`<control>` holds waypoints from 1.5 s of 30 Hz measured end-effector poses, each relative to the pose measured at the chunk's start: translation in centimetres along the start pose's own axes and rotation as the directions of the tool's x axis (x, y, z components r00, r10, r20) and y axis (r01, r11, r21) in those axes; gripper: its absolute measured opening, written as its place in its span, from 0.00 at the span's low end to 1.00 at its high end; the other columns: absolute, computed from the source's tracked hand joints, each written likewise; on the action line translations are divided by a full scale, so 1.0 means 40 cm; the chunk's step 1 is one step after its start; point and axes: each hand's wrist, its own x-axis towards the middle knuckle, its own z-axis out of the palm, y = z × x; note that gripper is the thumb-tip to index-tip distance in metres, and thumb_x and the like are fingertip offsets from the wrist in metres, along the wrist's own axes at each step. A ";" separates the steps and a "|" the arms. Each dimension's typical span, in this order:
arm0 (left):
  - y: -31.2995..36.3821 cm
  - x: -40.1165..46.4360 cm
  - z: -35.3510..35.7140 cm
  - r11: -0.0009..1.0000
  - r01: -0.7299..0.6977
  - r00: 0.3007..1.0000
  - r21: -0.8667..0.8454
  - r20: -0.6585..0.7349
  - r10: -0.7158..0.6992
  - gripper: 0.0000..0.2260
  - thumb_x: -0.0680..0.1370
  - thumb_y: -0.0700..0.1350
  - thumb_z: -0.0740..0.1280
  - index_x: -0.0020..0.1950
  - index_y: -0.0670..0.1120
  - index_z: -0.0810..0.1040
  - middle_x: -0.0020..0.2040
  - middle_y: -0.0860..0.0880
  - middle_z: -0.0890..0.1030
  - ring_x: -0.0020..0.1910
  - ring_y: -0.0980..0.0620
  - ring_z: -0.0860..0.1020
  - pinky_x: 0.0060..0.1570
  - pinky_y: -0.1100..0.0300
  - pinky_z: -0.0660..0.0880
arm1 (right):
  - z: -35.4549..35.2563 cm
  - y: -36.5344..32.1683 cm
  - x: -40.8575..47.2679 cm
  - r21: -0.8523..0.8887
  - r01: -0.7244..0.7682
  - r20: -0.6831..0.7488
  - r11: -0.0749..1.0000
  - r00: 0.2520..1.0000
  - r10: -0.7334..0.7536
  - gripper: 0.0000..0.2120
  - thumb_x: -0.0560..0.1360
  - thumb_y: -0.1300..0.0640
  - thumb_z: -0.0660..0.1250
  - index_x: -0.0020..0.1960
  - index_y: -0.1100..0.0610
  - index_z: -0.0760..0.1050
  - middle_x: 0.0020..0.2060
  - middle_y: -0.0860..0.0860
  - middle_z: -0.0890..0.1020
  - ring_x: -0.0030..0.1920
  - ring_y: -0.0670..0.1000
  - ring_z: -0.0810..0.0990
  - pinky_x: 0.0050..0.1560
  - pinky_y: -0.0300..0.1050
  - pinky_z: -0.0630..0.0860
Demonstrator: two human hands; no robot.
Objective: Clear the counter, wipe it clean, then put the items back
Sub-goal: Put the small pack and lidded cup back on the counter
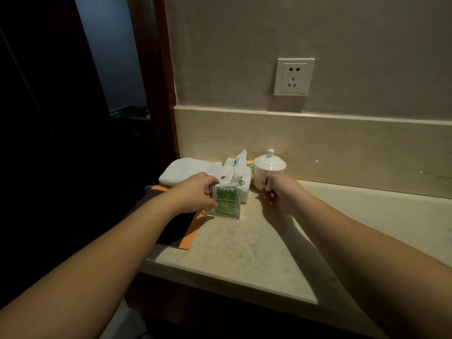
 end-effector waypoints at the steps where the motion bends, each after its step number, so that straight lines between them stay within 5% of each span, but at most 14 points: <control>1: 0.000 0.000 0.001 1.000 -0.005 1.000 -0.005 -0.008 0.005 0.25 0.74 0.48 0.73 0.69 0.51 0.71 0.62 0.51 0.72 0.58 0.53 0.71 0.60 0.57 0.70 | 0.004 -0.002 0.003 -0.011 0.001 -0.002 1.000 1.000 -0.001 0.05 0.75 0.59 0.61 0.42 0.59 0.72 0.30 0.57 0.72 0.26 0.52 0.69 0.28 0.41 0.64; 22: -0.026 0.009 0.034 0.992 -0.030 0.991 -0.126 -0.134 0.013 0.26 0.74 0.47 0.73 0.69 0.50 0.70 0.65 0.52 0.73 0.56 0.55 0.71 0.58 0.55 0.73 | 0.046 -0.036 0.034 -0.290 0.027 0.008 0.956 1.000 -0.026 0.12 0.77 0.57 0.58 0.35 0.56 0.68 0.30 0.55 0.69 0.28 0.51 0.65 0.30 0.41 0.60; 27: -0.029 0.010 0.040 0.990 -0.028 0.992 -0.136 -0.122 0.012 0.31 0.74 0.49 0.73 0.74 0.49 0.65 0.69 0.51 0.70 0.66 0.52 0.69 0.64 0.52 0.71 | 0.047 -0.038 0.034 -0.326 0.043 -0.001 0.945 0.999 -0.046 0.15 0.78 0.52 0.57 0.35 0.57 0.69 0.31 0.55 0.70 0.29 0.51 0.67 0.32 0.41 0.63; 32: -0.019 -0.019 0.027 0.989 0.003 0.983 -0.151 -0.183 -0.031 0.33 0.75 0.55 0.70 0.76 0.50 0.62 0.74 0.51 0.63 0.72 0.50 0.59 0.68 0.51 0.63 | 0.030 -0.031 0.009 -0.283 0.041 0.008 0.958 0.999 -0.041 0.15 0.78 0.45 0.61 0.44 0.57 0.73 0.34 0.54 0.74 0.31 0.49 0.71 0.33 0.41 0.68; 37: 0.035 -0.068 0.019 0.961 -0.042 0.935 -0.272 -0.351 -0.059 0.20 0.79 0.53 0.66 0.69 0.49 0.70 0.66 0.53 0.70 0.68 0.51 0.65 0.63 0.53 0.65 | -0.045 -0.013 -0.053 -0.292 0.062 0.027 0.954 0.998 -0.057 0.18 0.76 0.47 0.64 0.59 0.58 0.74 0.45 0.53 0.79 0.40 0.49 0.79 0.38 0.41 0.72; 42: 0.166 -0.126 0.050 0.916 -0.146 0.909 -0.374 -0.417 -0.025 0.10 0.79 0.49 0.66 0.58 0.47 0.78 0.53 0.56 0.73 0.57 0.51 0.72 0.55 0.56 0.70 | -0.178 -0.002 -0.205 -0.577 0.338 0.118 0.744 0.935 -0.334 0.10 0.75 0.50 0.62 0.50 0.53 0.77 0.47 0.51 0.82 0.47 0.51 0.81 0.45 0.47 0.76; 45: 0.278 -0.166 0.091 0.906 -0.167 0.941 -0.388 -0.337 0.029 0.09 0.79 0.50 0.65 0.57 0.50 0.78 0.54 0.55 0.75 0.53 0.53 0.74 0.52 0.55 0.73 | -0.286 0.028 -0.317 -0.755 0.432 0.218 0.494 0.875 -0.433 0.13 0.78 0.50 0.61 0.59 0.53 0.77 0.52 0.48 0.80 0.52 0.50 0.78 0.53 0.46 0.75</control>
